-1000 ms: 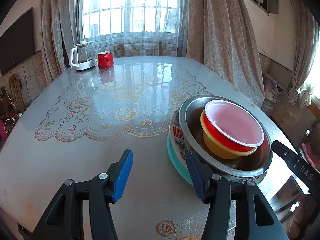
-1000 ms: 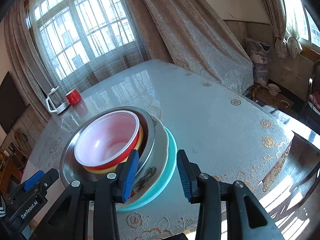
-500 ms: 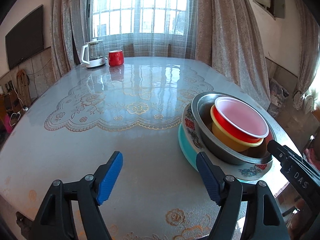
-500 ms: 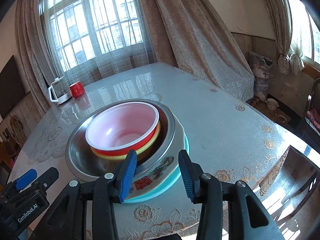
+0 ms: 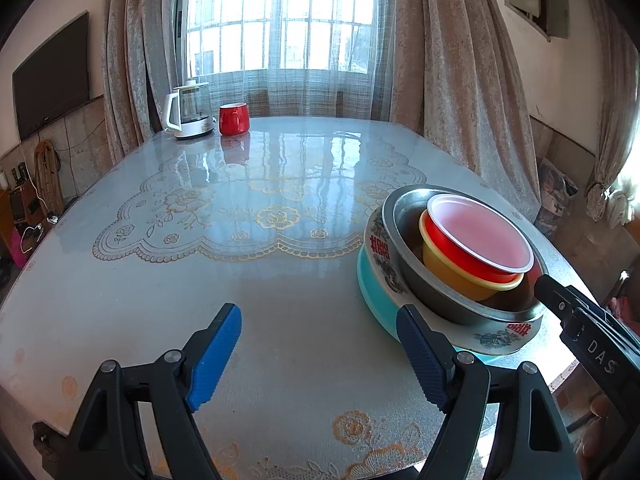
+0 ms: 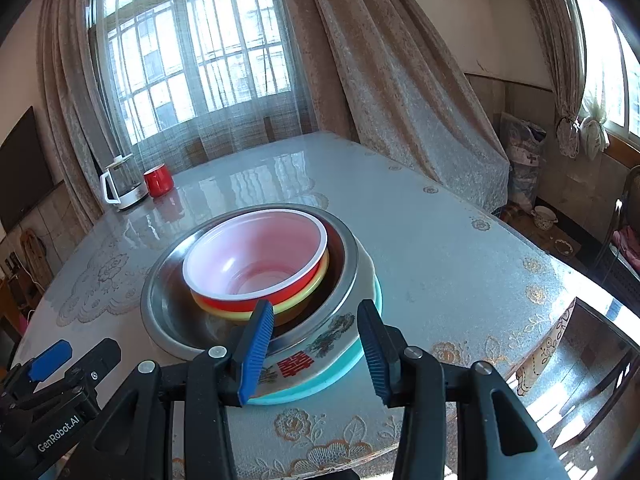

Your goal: Organize plates and bowls

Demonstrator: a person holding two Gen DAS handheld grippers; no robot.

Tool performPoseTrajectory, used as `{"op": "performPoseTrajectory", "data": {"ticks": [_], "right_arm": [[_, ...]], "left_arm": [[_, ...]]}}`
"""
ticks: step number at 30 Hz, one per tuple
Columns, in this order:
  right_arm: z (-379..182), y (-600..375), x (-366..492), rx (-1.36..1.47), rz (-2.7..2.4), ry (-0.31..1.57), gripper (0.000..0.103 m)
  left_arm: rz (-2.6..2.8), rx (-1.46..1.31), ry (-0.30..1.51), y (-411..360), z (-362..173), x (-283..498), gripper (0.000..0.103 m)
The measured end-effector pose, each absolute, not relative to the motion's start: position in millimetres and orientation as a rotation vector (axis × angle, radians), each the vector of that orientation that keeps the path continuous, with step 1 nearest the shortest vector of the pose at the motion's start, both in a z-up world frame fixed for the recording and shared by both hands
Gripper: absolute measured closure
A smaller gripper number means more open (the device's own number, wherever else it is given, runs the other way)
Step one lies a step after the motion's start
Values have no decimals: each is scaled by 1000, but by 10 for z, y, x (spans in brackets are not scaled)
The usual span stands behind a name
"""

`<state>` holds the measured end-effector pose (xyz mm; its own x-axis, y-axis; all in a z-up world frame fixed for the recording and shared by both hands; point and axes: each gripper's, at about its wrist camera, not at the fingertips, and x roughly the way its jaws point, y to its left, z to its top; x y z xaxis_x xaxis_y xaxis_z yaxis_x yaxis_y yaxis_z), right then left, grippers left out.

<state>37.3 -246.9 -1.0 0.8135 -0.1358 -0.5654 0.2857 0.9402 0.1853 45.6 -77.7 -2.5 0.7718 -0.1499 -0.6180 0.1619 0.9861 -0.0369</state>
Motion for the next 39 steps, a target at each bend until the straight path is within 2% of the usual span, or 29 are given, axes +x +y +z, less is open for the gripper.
{"op": "performPoseTrajectory", "data": {"ticks": [39], "right_arm": [[-23,-2490,389,266,-221,582,58]], "left_arm": [[-175,40,661,-856,22,431,21]]}}
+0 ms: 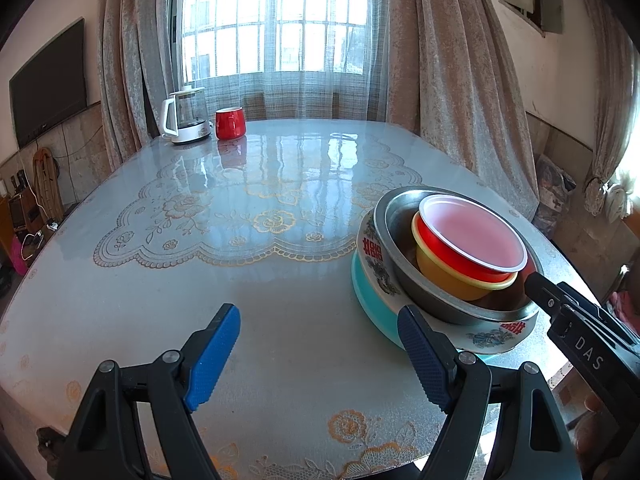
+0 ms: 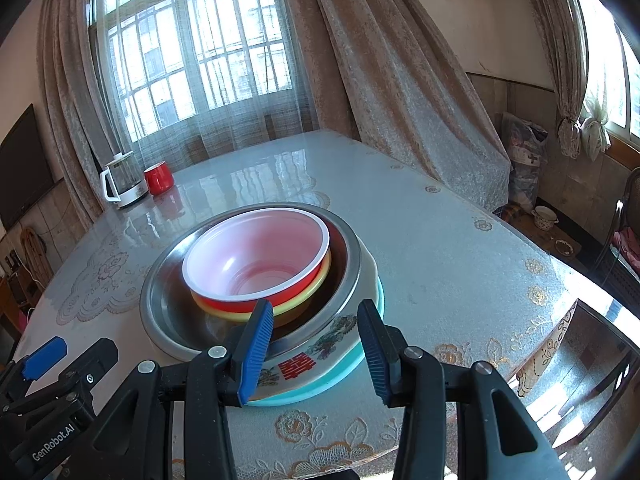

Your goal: Organize plates and bowls

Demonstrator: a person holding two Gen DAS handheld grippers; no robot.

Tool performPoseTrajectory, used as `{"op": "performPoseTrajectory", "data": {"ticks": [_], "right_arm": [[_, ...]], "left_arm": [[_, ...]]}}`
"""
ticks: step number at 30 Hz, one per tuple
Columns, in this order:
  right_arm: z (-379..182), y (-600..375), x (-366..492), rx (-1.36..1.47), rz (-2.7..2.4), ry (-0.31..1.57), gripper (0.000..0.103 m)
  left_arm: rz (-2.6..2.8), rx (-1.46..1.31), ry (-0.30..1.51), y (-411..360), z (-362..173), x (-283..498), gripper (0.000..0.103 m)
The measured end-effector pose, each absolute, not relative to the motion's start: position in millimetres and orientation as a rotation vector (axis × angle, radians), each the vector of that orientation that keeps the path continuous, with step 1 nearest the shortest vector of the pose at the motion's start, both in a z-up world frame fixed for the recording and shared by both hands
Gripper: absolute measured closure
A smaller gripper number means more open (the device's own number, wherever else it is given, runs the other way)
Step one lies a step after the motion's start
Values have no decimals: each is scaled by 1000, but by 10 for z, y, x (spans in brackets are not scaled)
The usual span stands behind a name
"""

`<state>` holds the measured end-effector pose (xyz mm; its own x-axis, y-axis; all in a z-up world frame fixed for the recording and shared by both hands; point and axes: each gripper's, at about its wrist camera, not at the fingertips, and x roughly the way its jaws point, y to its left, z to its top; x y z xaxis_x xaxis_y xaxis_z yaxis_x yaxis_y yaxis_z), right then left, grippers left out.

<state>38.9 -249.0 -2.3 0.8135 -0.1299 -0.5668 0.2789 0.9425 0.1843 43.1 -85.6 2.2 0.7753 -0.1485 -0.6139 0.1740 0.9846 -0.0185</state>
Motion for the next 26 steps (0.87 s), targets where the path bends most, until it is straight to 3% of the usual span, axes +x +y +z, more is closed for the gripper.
{"op": "performPoseTrajectory", "data": {"ticks": [26], "right_arm": [[-13,-2485,381,259,-218,573,58]], "left_arm": [[-192,51,652,-874,11,417,23]]}}
